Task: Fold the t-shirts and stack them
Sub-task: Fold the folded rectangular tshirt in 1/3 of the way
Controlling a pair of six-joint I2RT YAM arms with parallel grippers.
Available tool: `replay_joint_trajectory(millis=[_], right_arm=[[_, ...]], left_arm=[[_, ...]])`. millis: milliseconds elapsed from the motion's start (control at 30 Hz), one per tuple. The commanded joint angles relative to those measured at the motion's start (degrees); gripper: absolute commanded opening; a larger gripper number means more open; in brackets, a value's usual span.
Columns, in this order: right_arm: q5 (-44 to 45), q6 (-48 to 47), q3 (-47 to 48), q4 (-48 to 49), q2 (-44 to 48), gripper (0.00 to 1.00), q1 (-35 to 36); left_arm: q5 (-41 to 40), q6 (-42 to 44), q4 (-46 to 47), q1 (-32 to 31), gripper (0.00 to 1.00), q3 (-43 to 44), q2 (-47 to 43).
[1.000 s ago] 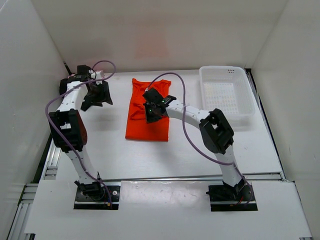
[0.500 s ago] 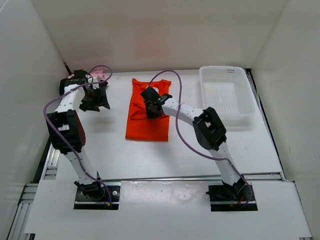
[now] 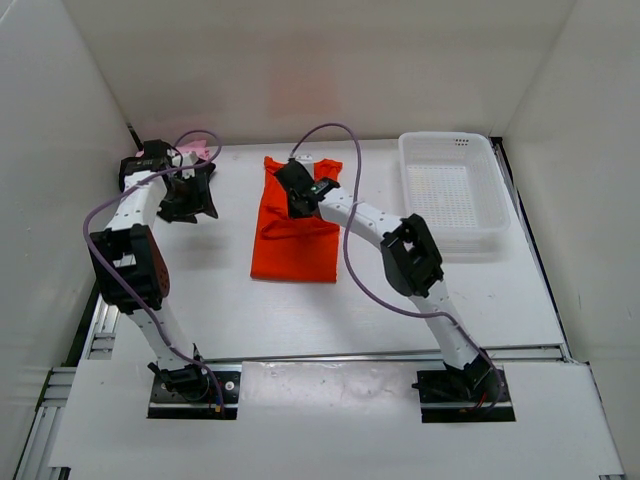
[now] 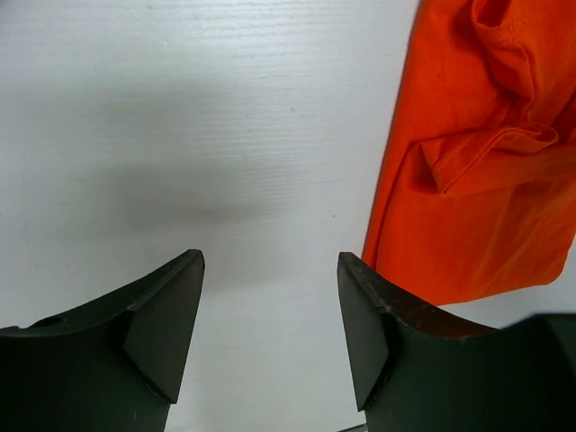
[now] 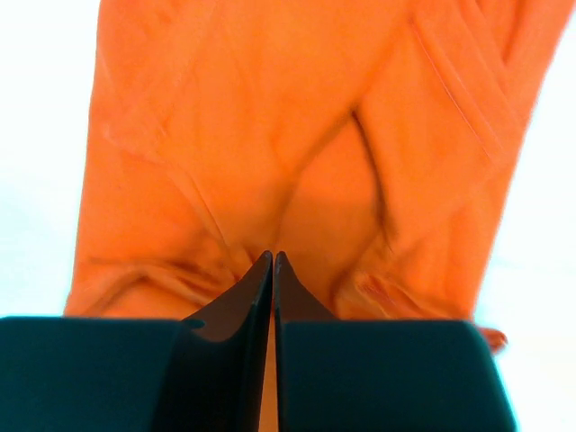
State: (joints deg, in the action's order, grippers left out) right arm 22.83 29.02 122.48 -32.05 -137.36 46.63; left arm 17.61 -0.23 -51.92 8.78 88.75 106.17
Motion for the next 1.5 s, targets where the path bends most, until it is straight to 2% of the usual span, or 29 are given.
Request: replay_joint_trajectory(millis=[0,100,333,667,967,1167,1333,1467], right_arm=[[-0.23,-1.59,-11.66,2.60,11.72,0.05,0.30],[-2.61,-1.59,-21.71,5.69,17.02,0.01,3.19],[-5.43,3.50,-25.71,5.69,16.08,0.00,6.45],[-3.76,2.98,-15.52,5.16,5.71,0.00,3.73],[-0.68,3.50,-13.84,3.49,3.77,0.00,2.15],[3.00,4.64,-7.44,3.49,0.78,0.01,0.39],[1.25,7.45,-0.67,3.49,-2.29,0.04,-2.42],[-1.37,8.68,2.24,3.49,-3.88,0.05,-3.83]], left_arm=[[1.91,0.23,0.51,0.01,0.72,-0.68,-3.34],[1.91,0.23,0.51,0.01,0.72,-0.68,-3.34],[2.43,0.23,0.51,0.01,0.72,-0.68,-3.34],[2.43,0.23,0.51,0.01,0.72,-1.21,-3.87],[2.43,0.23,0.51,0.54,0.72,-1.74,-3.87],[2.43,0.23,0.51,0.54,0.73,-1.74,-3.87],[2.43,0.23,0.51,0.54,0.73,-2.88,-3.87],[1.38,0.23,-1.68,-3.58,0.75,-3.41,-3.87]])
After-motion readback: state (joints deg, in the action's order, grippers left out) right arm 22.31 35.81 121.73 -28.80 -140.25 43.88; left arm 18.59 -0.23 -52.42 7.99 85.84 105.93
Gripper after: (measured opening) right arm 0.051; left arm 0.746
